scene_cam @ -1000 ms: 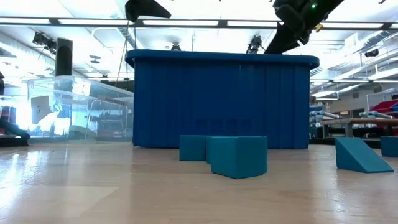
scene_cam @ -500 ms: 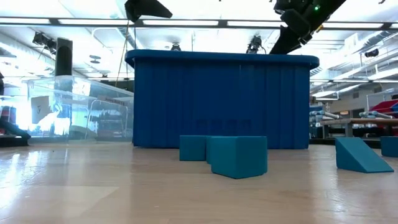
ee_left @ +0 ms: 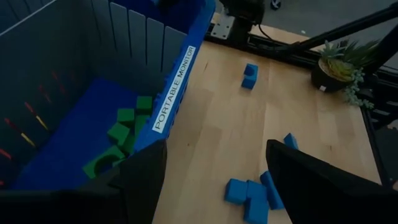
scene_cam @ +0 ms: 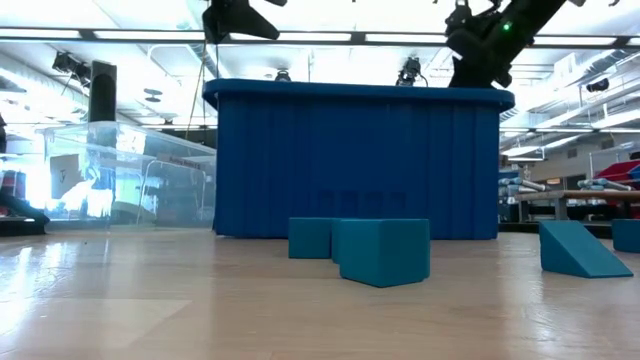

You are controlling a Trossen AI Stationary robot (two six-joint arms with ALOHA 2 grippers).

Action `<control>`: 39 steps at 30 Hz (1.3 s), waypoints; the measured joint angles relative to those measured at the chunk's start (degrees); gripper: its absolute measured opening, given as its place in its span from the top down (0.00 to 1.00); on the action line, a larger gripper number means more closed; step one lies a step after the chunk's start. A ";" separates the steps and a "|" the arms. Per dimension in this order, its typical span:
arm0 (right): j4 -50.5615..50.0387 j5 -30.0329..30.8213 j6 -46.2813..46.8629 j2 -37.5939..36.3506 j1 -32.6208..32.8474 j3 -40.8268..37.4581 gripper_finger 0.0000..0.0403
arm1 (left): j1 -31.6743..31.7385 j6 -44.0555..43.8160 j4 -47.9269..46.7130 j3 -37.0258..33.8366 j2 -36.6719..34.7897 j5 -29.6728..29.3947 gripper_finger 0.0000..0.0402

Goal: Sort blocks
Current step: Put the blue block into the blue bin

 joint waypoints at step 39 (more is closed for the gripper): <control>-12.72 -11.63 20.47 1.26 38.59 3.67 0.34 | -1.19 0.71 -0.28 0.02 -0.02 -1.06 0.29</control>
